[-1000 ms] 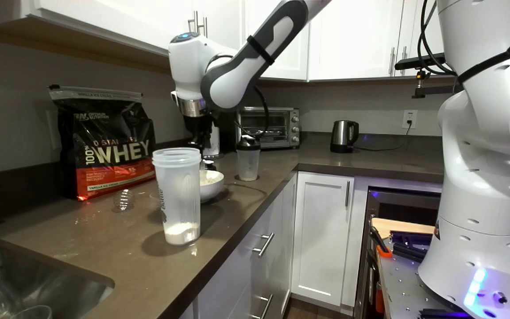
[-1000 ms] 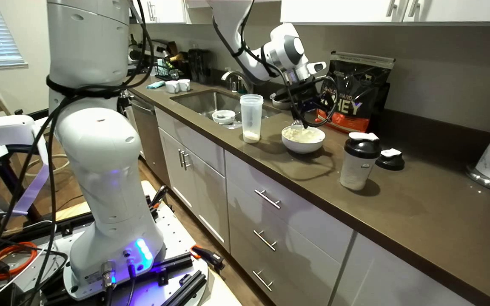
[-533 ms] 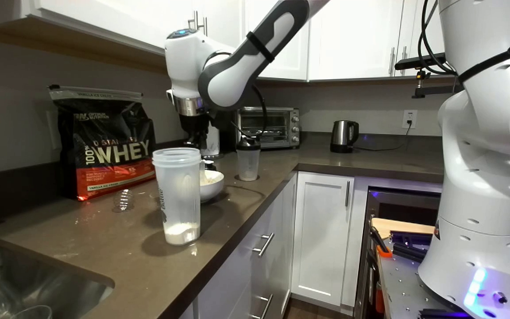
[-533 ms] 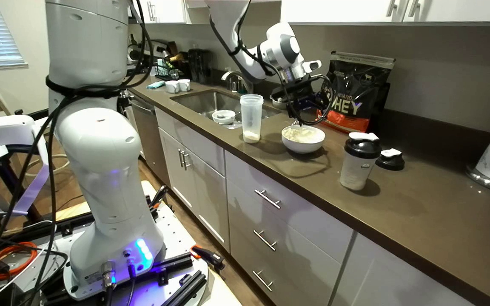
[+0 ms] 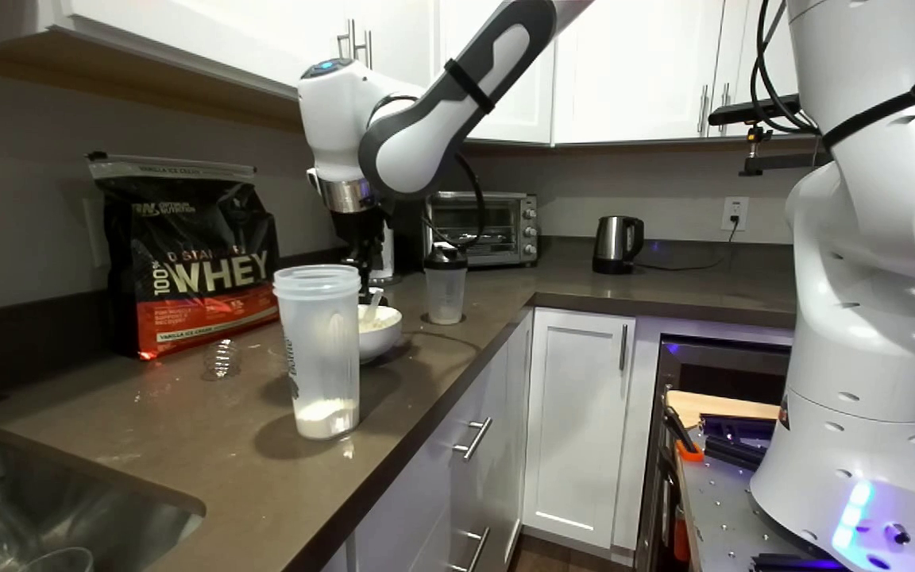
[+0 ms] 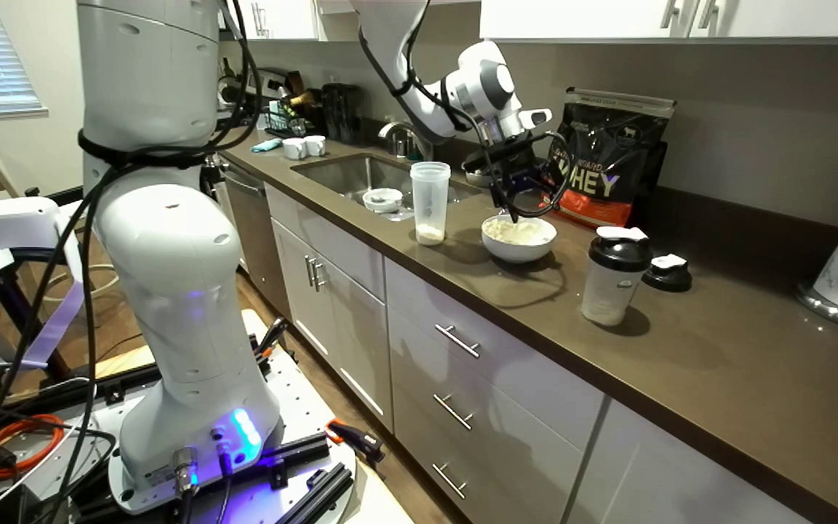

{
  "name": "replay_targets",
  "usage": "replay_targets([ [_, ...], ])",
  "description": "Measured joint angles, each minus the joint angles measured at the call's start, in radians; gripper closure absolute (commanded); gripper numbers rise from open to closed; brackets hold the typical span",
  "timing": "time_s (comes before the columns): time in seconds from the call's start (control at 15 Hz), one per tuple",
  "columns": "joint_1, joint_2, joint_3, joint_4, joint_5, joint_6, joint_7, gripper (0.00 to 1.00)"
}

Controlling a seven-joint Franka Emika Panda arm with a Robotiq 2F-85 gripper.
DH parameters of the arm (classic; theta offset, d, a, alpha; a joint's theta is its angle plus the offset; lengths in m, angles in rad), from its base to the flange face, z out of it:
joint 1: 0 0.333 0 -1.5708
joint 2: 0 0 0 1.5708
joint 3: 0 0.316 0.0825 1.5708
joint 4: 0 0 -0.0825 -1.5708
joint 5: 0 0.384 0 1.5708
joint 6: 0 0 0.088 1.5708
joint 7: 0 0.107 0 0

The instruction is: Take a scoop of whey from the bowl and put it in the shaker bottle

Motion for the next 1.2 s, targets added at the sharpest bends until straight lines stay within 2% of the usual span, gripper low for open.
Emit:
replay_targets([
  [0.27, -0.001, -0.008, 0.001, 0.0, 0.015, -0.039, -0.002, 0.0],
  [0.47, -0.006, -0.016, 0.009, 0.001, 0.075, -0.069, -0.022, 0.01],
  [0.53, -0.009, -0.018, 0.013, 0.002, 0.1, -0.079, -0.035, 0.1],
  [0.6, -0.011, -0.019, 0.016, 0.004, 0.124, -0.089, -0.05, 0.13],
  [0.67, -0.013, -0.02, 0.018, 0.006, 0.148, -0.096, -0.066, 0.25],
  [0.73, -0.013, -0.02, 0.02, 0.007, 0.17, -0.102, -0.083, 0.3],
  [0.8, -0.014, -0.02, 0.022, 0.008, 0.188, -0.106, -0.098, 0.42],
  [0.87, -0.015, -0.02, 0.024, 0.008, 0.209, -0.106, -0.122, 0.47],
  [1.0, -0.022, -0.02, 0.034, 0.009, 0.246, -0.106, -0.179, 0.45],
  [1.2, -0.032, -0.019, 0.046, 0.013, 0.267, -0.106, -0.252, 0.36],
])
